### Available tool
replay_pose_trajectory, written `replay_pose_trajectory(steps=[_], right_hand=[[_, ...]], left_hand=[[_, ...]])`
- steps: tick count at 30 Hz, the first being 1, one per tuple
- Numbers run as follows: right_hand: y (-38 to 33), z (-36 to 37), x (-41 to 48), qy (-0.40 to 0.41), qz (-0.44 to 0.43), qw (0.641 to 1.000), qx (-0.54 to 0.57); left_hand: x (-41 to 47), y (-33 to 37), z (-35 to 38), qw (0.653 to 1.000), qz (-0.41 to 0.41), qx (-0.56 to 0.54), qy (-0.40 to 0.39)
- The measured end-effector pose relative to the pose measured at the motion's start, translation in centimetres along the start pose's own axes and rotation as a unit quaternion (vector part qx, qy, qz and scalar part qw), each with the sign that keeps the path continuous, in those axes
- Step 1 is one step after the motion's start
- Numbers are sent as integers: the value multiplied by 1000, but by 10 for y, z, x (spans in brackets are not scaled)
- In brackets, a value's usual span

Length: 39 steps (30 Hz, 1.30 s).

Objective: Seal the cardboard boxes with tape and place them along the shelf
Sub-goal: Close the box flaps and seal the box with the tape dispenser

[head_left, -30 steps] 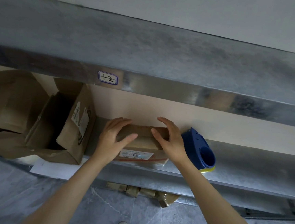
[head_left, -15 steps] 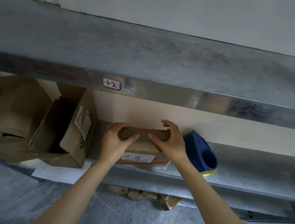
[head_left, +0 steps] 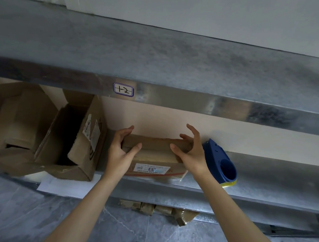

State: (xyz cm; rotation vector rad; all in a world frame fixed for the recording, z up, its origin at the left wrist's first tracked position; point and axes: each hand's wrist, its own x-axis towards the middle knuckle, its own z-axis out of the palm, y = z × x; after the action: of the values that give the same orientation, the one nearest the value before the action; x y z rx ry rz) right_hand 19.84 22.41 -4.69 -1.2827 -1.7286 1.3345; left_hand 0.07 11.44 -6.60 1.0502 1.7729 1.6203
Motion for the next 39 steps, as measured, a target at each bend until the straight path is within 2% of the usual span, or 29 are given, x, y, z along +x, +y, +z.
replay_pose_trajectory(steps=[5,11,17,24,33,39], right_hand=[[-2,-12,-2,-51,13,998,41],[3,-14,-6,-61,-2,997,45],[10,-9,-6,-47,72,988,130],[12,-5,-4,-21,91,978,188],[9,-5,-3,-21,107,982,153],[6,-5,-2,-2,56,997,55]], left_hand=[[1,0,-2,1000,-2,-9,-26],[0,-1,-2,999,23,4,-27],[-1,-4,0,999,-9,-49,-20],[-2,-5,3,998,-20,-67,9],[0,-7,3,996,-43,-72,-7],[2,-2,5,999,-33,22,-2]])
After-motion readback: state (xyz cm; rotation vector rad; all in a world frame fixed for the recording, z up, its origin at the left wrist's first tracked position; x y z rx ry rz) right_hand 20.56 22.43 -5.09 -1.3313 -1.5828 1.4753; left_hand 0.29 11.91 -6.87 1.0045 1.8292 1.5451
